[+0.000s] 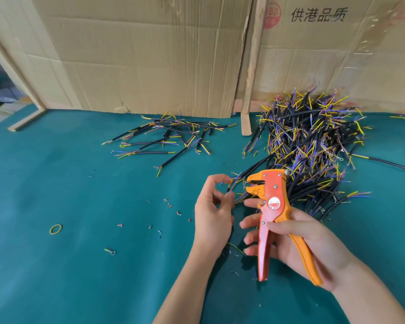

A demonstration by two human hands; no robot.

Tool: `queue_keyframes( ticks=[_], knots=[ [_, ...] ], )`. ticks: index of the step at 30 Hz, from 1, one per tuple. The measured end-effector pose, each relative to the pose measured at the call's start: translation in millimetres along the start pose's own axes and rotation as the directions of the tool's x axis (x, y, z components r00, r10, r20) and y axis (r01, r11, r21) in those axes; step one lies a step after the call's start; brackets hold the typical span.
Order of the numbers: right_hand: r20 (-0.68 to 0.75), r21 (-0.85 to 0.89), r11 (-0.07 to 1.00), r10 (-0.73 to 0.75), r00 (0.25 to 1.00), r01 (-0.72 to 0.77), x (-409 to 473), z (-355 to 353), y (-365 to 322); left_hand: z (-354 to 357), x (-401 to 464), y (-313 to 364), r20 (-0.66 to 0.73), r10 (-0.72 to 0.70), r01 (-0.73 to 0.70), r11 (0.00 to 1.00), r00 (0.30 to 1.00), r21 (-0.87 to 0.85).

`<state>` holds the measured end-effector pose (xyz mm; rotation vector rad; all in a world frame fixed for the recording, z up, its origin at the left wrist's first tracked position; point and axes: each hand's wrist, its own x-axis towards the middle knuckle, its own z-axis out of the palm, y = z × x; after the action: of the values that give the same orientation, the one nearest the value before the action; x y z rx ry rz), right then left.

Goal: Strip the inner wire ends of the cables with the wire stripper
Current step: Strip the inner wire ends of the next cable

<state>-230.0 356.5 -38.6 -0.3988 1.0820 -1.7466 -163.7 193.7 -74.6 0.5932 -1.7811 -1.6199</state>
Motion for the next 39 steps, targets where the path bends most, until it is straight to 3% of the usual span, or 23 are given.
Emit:
queue_keyframes(
  ticks=[19,39],
  knots=[
    [-0.081,0.029,0.997,0.077,0.994,-0.075,2,10,1,-1,-2,3,-0.1,0.073,-0.063,0.993,0.992,0.097],
    [0.014,0.01,1.0,0.021,1.0,-0.021,6,16,16,2,-3,6,-0.135,0.075,-0.046,0.978,0.988,0.206]
  ],
)
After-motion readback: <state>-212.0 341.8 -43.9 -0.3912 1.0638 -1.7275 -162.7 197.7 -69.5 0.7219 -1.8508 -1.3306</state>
